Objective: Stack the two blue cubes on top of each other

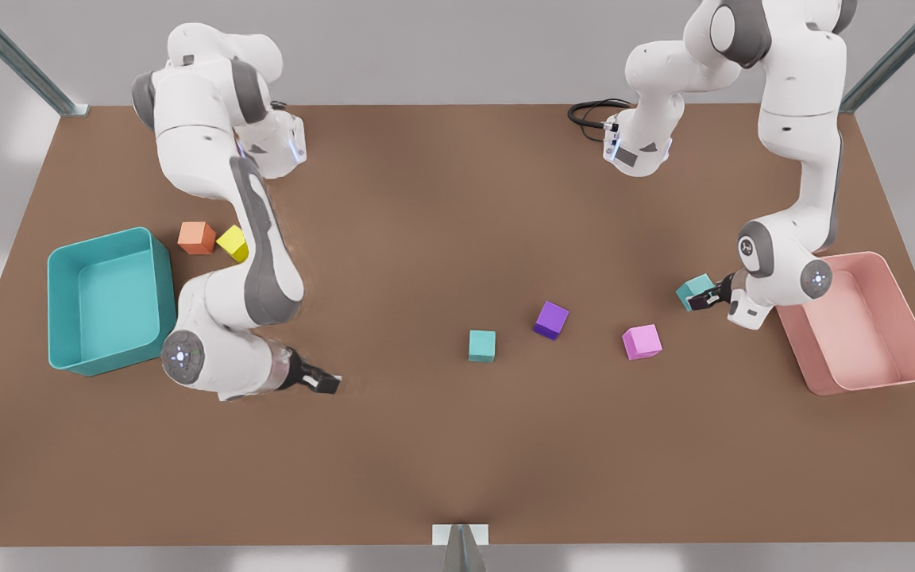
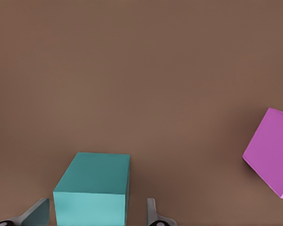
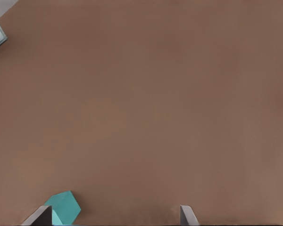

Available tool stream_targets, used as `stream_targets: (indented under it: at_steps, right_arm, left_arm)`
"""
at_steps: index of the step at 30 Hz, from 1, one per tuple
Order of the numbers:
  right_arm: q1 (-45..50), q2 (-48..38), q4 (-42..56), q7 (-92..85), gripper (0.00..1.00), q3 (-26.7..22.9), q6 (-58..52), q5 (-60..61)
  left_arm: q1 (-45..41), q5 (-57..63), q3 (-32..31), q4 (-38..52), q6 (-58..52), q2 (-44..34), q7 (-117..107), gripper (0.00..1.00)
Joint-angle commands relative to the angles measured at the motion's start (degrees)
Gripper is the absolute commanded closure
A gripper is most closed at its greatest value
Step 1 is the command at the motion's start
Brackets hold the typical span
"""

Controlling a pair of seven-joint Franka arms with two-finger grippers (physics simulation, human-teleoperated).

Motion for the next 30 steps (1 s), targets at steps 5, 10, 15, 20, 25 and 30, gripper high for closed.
stream_targets:
  at_steps: [5, 10, 15, 20, 25, 30]
  right_arm:
    - [-10.85, -33.12, -30.14, -54.04, 0.0, -1.45, -0.97, -23.37]
    - [-11.03, -31.11, -10.11, -53.07, 0.0, -0.84, -14.78, -26.89]
    - [-11.03, -30.32, -10.1, -48.59, 0.0, -0.05, -15.48, -26.8]
    - [-11.12, -26.8, -9.84, -46.22, 0.0, 0.04, -16.45, -26.71]
    - [-11.12, -28.38, -9.93, -46.13, 0.0, 0.04, -16.36, -26.62]
    - [-13.48, -30.57, -12.03, -45.95, 0.0, 3.2, -15.57, -26.89]
  left_arm:
    - [0.29, 0.08, 0.0, 0.02, 0.31, 1.12, 1.24, 0.0]
    - [0.9, -0.01, 0.0, 0.02, 0.49, 3.23, 1.33, 0.0]
    - [0.02, -0.27, 0.0, -0.42, 0.14, 3.84, 1.15, 0.02]
    - [0.02, -0.18, 0.0, -0.25, 0.23, 4.46, 1.33, 0.38]
    - [-1.03, -0.1, -0.08, 0.54, -0.3, 2.53, 1.41, 0.44]
    - [-6.82, 0.17, -0.17, 7.47, -10.81, -1.6, -0.6, 0.47]
